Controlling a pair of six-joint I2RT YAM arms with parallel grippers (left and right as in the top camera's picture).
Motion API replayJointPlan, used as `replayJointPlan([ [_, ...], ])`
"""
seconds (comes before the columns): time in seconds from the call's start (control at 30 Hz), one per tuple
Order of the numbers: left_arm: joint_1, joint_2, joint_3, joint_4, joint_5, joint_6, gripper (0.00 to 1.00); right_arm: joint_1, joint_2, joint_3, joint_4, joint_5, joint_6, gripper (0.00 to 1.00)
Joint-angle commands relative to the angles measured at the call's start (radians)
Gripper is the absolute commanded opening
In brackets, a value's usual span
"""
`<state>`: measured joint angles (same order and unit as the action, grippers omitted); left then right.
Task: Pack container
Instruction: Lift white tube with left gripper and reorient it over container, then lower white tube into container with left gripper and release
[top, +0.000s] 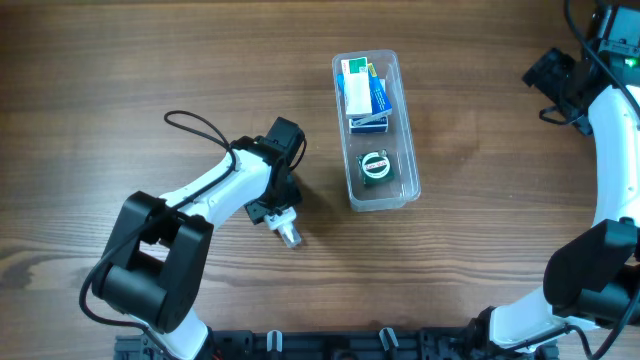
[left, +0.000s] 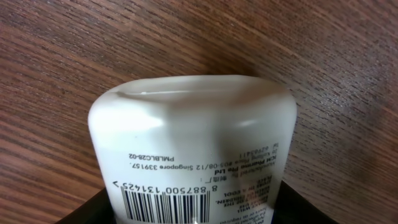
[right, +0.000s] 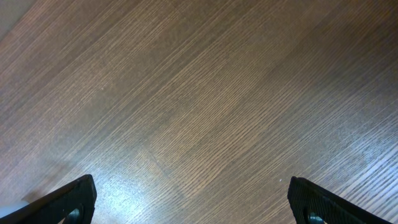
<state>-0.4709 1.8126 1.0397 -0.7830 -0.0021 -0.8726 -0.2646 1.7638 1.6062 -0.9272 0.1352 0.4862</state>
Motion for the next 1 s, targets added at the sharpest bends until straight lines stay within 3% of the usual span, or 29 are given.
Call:
replayJointPlan([
  [0.0, 0.005, -0.025, 0.016, 0.005, -0.010, 0.033, 0.54, 0.005, 0.014, -0.006, 0.000, -0.002, 0.012, 1.00],
  [0.33, 0.005, -0.100, 0.214, -0.125, -0.013, 0.058, 0.53, 0.005, 0.014, -0.006, 0.000, -0.002, 0.012, 1.00],
  [0.53, -0.006, -0.108, 0.480, -0.223, 0.002, 0.063, 0.49, 0.005, 0.014, -0.006, 0.000, -0.002, 0.012, 1.00],
  [0.7, -0.045, -0.108, 0.605, -0.192, 0.020, 0.077, 0.51, 0.005, 0.014, -0.006, 0.000, -0.002, 0.012, 1.00],
  [0.97, -0.163, -0.098, 0.616, -0.013, 0.019, 0.076, 0.51, 0.005, 0.014, -0.006, 0.000, -0.002, 0.011, 1.00],
])
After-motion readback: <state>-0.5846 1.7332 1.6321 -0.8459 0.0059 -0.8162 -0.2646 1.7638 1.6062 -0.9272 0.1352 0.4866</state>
